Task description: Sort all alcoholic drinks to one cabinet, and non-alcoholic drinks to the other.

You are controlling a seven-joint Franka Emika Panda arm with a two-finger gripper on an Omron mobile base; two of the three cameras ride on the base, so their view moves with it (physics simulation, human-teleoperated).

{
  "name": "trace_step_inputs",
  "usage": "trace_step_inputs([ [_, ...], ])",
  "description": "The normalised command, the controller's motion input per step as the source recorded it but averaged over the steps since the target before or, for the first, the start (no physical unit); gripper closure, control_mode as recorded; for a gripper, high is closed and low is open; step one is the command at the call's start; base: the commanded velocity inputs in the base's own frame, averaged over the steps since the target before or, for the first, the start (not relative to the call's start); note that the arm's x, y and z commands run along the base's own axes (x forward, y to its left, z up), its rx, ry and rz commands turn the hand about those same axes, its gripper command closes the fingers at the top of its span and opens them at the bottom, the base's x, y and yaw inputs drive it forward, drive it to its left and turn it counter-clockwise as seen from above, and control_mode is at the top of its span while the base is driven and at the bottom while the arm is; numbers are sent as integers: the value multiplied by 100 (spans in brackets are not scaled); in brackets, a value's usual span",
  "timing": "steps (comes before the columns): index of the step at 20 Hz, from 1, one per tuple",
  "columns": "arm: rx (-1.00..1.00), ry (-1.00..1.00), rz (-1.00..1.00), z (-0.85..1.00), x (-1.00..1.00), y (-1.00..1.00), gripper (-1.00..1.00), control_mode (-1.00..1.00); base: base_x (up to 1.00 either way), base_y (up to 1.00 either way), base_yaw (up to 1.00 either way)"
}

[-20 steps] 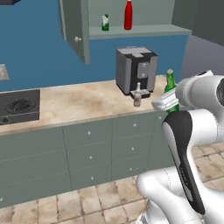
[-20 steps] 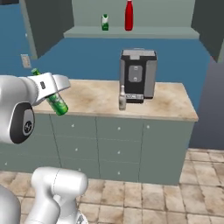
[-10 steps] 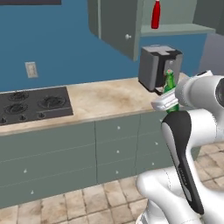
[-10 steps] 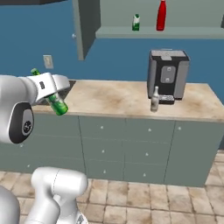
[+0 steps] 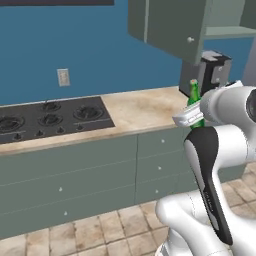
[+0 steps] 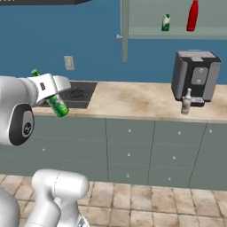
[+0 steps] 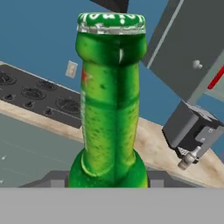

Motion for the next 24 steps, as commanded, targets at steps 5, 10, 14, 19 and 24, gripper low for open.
trace_step_inputs([
  [5,0,0,0,0,0,0,100,100,0,69,-3],
  [10,0,0,0,0,0,0,100,100,0,68,-3],
  [14,0,0,0,0,0,0,100,100,0,69,-2],
  [19,0,0,0,0,0,0,100,100,0,68,-3],
  [24,0,0,0,0,0,0,100,100,0,67,-3],
])
